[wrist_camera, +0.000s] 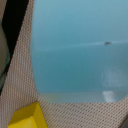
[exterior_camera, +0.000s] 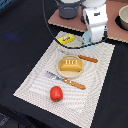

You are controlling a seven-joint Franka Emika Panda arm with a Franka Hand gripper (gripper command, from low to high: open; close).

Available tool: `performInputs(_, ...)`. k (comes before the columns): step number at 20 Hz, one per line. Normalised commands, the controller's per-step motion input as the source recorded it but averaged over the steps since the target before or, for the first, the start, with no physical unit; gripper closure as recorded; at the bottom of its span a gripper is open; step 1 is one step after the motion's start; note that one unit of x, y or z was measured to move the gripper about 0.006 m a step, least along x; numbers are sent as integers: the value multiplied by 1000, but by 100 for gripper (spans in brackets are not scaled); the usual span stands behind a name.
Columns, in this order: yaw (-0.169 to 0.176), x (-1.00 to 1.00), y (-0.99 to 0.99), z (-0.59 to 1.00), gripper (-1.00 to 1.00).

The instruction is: Interact with the objects in diverse but meaningful ways.

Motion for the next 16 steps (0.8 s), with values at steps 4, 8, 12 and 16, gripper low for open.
performInputs(4,-6,281,298,-112,100)
performInputs(8,-9,181,203,-171,100)
performInputs(12,-3,266,244,9,100)
performInputs(16,-12,289,194,341,100)
